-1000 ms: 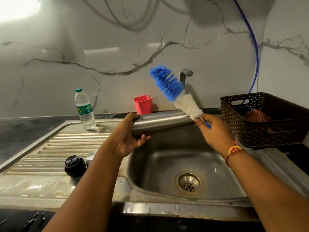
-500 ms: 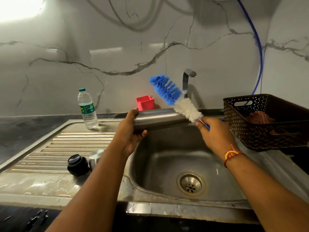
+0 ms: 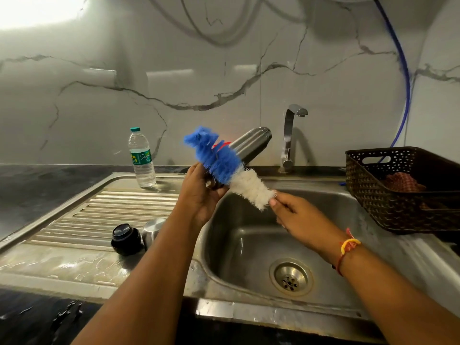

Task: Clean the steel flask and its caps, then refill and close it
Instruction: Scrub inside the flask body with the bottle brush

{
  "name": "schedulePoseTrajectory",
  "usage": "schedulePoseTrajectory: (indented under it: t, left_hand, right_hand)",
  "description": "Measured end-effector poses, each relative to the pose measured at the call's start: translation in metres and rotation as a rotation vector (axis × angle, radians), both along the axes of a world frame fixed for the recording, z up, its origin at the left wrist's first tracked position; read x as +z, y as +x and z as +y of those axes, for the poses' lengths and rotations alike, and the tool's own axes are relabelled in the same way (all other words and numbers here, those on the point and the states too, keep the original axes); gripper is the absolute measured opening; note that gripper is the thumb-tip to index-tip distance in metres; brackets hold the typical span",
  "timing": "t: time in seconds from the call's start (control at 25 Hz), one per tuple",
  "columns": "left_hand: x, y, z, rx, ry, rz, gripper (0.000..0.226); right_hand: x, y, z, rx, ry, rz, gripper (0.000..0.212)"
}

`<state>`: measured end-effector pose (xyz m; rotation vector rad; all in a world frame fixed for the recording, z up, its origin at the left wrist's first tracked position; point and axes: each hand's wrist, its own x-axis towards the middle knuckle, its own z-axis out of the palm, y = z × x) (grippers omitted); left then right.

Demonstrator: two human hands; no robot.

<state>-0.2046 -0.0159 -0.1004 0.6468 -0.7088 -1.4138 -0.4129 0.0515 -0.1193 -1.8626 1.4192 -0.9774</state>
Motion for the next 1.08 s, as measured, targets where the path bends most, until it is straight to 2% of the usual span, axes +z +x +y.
schedulePoseTrajectory:
  t: [0.24,0.44,0.6,0.72,0.8,0.96,1.08]
  left_hand:
    - [0.003,-0.020,0.009,-0.099,-0.008,-0.071,0.031]
    - [0.000,-0.002,0.002,-0.017,-0.023,0.002,0.043]
    - [0.000,-0.016,0.008,-0.047,-0.010,-0.074,0.039]
    - [0.003,-0.009,0.004,-0.025,-0.006,0.031,0.033]
    - [0.003,-0.004,0.004,-0.031,-0.011,0.096,0.040]
    - [0.001,-0.016,0.008,-0.023,-0.043,-0.113,0.044]
    - [0.003,-0.006,0.005,0.024,-0.032,0.002,0.049]
  right_hand:
    - [0.004,0.002,0.002,-0.053,0.007,-0.071,0.024]
    - [-0.001,-0.007,0.000,-0.066,0.127,0.033,0.027]
    - [-0.001,0.008,-0.002,-0.084,0.133,-0.039,0.030]
    - [0.001,0.002,0.002,-0.094,0.192,-0.002,0.027]
    - [0.000,-0.001,0.004,-0.077,0.257,0.020,0.023]
    - [0.000,0.006,-0.001,-0.072,0.265,-0.063,0.027]
    - [0.004,-0.003,0.002,-0.111,0.239,0.006,0.025]
